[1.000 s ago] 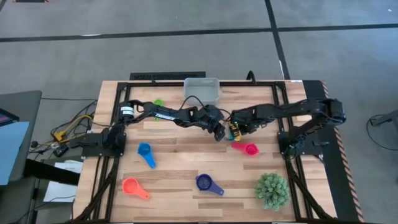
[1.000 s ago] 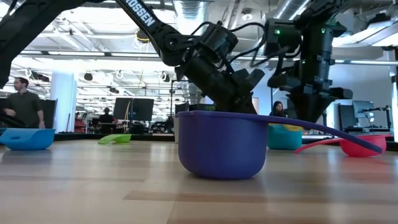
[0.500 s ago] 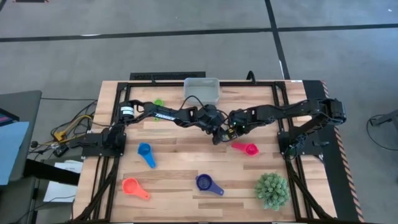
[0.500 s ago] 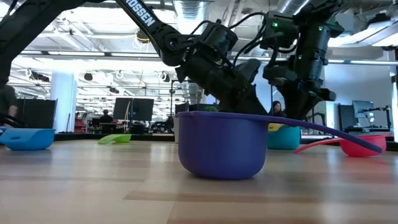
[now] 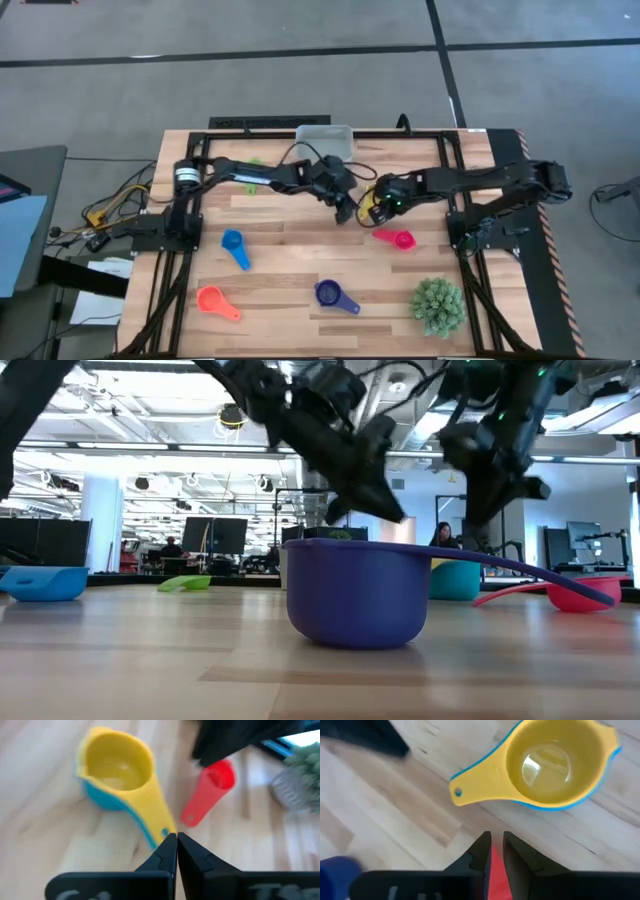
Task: Nest measuring cups in basket
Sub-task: Stack the purple measuring cup on top of the yellow measuring cup, then stack the orange measuring cup on top of the purple measuring cup
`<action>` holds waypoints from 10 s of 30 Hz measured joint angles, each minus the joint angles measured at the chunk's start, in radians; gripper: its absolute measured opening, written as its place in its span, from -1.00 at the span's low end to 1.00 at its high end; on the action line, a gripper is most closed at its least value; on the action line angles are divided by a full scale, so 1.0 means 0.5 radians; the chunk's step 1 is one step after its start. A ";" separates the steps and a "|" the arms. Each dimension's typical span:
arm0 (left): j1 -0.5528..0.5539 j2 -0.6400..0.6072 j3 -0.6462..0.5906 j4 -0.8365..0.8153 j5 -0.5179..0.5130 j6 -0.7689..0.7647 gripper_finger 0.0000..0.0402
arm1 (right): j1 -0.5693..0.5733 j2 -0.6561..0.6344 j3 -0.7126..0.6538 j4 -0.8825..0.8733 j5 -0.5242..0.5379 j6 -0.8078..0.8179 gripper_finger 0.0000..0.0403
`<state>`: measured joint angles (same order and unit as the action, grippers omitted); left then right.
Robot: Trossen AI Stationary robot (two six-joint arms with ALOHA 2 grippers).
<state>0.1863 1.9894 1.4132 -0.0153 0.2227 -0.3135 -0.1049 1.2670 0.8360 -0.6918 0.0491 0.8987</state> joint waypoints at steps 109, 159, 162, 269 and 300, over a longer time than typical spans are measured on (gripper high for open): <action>-1.534 -1.784 -1.362 -0.927 -2.214 -1.923 -0.22 | -0.019 0.452 0.703 -0.708 0.402 0.827 -0.90; -1.176 -1.809 -1.717 -1.732 -1.026 -2.337 -0.22 | -0.391 0.103 0.301 -0.207 0.043 0.400 -0.07; -1.174 -1.807 -1.767 -1.691 -0.957 -2.323 -0.22 | -0.363 0.095 0.301 -0.217 0.045 0.399 -0.10; -0.815 -0.636 -0.837 -0.993 -0.336 0.057 -0.95 | 0.584 0.271 0.299 0.674 0.116 0.653 -0.66; -0.740 -0.379 -0.350 -1.559 -0.780 0.526 -0.26 | 0.582 0.305 0.301 0.669 0.171 0.557 -0.66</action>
<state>-0.1836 1.8000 1.2381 -0.7948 -0.1676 -0.0505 0.1862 1.4193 0.9863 -0.3573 0.1349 1.1771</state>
